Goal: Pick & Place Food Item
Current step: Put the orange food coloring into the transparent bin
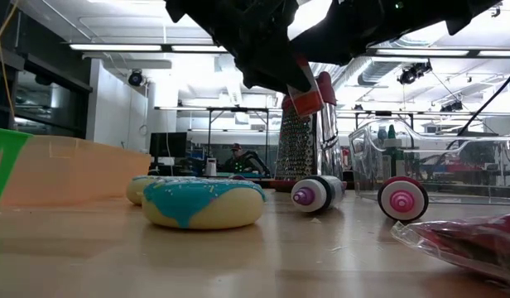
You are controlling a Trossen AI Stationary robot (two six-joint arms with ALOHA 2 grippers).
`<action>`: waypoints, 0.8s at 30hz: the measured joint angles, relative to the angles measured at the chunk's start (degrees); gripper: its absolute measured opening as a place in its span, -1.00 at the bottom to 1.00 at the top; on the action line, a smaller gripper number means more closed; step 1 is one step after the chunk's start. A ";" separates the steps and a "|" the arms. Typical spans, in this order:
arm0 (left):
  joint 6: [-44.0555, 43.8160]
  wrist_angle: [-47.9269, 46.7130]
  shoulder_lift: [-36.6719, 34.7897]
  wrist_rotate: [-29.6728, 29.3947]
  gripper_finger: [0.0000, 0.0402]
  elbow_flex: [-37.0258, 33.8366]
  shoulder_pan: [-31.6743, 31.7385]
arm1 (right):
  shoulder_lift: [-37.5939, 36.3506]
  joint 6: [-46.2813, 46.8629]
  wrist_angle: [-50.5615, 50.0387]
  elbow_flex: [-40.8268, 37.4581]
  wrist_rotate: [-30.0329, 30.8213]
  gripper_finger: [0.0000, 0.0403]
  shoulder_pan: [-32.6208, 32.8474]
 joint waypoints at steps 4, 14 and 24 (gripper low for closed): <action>0.16 0.14 0.02 -0.02 -0.34 0.00 0.00 | -0.02 0.06 0.00 0.00 -0.69 -0.35 0.00; 0.16 0.11 0.02 -0.05 -0.34 -0.02 -0.02 | -0.04 0.22 -0.04 -0.04 -1.43 -0.48 -0.02; 1.48 0.34 0.04 0.07 -0.16 -0.02 0.00 | -0.04 -0.09 -0.07 -0.04 -1.65 -0.47 -0.02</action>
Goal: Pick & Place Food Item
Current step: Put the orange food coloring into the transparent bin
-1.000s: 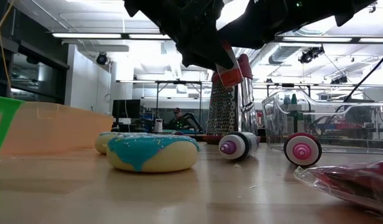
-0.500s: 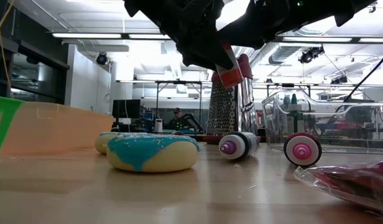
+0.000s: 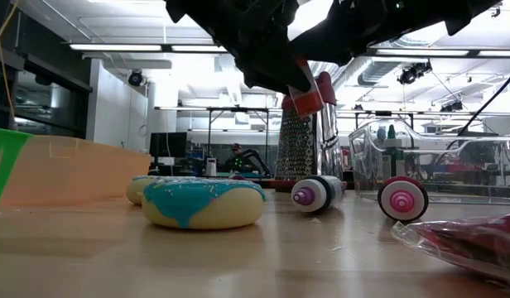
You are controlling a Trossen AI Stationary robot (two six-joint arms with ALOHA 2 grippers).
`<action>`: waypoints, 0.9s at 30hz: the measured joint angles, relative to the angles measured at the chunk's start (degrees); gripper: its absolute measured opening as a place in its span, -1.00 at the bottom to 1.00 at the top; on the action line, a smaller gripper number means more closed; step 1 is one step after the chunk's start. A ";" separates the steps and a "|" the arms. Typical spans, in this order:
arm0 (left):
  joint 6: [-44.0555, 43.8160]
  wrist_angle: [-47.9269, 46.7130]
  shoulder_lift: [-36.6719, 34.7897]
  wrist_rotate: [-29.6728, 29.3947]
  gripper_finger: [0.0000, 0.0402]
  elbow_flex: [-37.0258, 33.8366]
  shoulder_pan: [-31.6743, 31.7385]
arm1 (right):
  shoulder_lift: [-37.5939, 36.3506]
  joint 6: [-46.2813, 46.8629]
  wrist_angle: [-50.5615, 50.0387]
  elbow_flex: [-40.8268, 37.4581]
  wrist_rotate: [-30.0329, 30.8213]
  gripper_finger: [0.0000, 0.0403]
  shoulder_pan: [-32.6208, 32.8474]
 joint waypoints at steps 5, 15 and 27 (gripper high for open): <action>0.03 0.24 0.00 0.13 0.07 0.00 -0.02 | 0.00 -0.03 -0.26 -0.02 0.08 -0.47 0.02; 0.28 0.17 0.00 0.11 0.15 0.01 -0.02 | -0.37 1.11 -1.11 -0.02 1.79 -0.49 1.33; 0.22 -0.04 0.00 0.05 0.15 0.01 -0.02 | -3.40 5.90 -8.07 -0.02 14.80 -0.48 7.51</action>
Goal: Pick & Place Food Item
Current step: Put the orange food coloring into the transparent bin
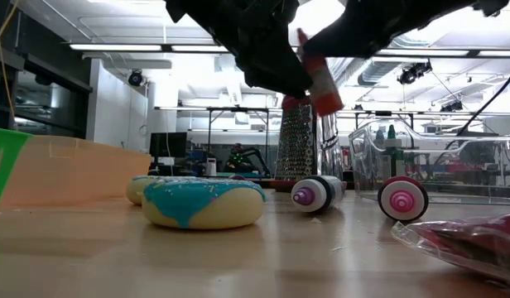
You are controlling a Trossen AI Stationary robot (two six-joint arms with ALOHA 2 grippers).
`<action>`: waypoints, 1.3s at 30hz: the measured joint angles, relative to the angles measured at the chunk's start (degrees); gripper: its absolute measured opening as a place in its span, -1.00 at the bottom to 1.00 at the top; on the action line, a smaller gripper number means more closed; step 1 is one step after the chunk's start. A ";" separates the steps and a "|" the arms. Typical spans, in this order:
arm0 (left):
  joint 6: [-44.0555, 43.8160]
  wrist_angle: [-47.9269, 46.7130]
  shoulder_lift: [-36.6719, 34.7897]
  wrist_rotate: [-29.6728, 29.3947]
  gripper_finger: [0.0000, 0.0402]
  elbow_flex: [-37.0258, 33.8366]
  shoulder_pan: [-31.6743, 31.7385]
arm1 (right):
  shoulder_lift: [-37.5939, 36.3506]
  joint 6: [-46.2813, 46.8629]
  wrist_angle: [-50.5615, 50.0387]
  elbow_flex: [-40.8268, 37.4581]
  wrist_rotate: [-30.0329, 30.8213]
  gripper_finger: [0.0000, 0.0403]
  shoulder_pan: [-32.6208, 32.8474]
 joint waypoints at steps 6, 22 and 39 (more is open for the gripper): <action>0.03 -0.06 0.00 -0.16 0.16 0.00 0.00 | -6.63 7.12 -12.09 0.00 8.23 -0.48 3.68; 0.02 -0.04 0.00 -0.14 0.16 0.00 0.00 | -16.91 40.58 -45.26 -4.37 35.30 -0.48 12.54; 0.03 -0.01 0.00 -0.10 0.16 0.01 0.02 | -15.95 65.82 -37.37 -21.95 41.49 -0.48 16.85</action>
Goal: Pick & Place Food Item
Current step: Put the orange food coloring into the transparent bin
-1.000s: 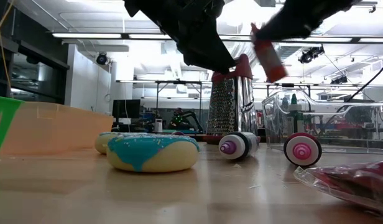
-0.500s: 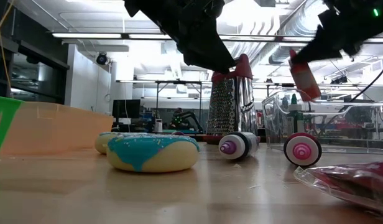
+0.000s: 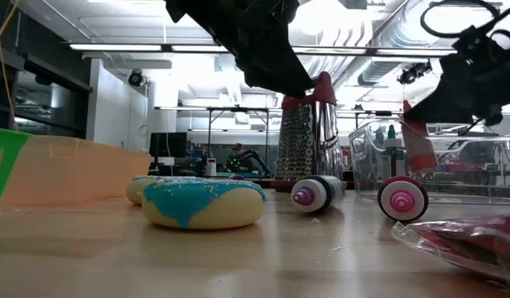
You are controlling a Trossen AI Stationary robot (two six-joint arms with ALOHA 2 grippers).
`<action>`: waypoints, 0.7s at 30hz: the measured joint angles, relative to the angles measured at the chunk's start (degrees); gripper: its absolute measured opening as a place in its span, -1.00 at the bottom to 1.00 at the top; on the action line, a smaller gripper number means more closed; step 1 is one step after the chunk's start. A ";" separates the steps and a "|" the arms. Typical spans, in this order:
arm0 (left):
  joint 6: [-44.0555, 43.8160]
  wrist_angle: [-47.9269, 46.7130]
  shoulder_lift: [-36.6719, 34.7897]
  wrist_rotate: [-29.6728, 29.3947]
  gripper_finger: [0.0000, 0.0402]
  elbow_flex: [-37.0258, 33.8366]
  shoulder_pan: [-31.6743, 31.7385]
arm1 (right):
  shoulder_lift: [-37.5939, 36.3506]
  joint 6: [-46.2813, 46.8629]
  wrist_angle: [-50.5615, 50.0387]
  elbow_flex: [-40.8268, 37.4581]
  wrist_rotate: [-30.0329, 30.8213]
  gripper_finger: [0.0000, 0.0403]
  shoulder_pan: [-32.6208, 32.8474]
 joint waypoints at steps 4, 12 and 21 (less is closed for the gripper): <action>0.00 0.00 0.00 0.00 0.16 0.00 0.00 | 0.55 -3.00 5.92 -2.16 -0.41 -0.48 0.66; 0.00 0.02 0.00 0.17 0.16 -0.01 0.00 | 3.82 -5.03 12.53 -3.97 -0.39 -0.48 0.48; 0.00 0.04 0.00 0.15 0.16 0.00 0.00 | 9.65 -5.67 18.10 -3.97 1.50 -0.47 0.17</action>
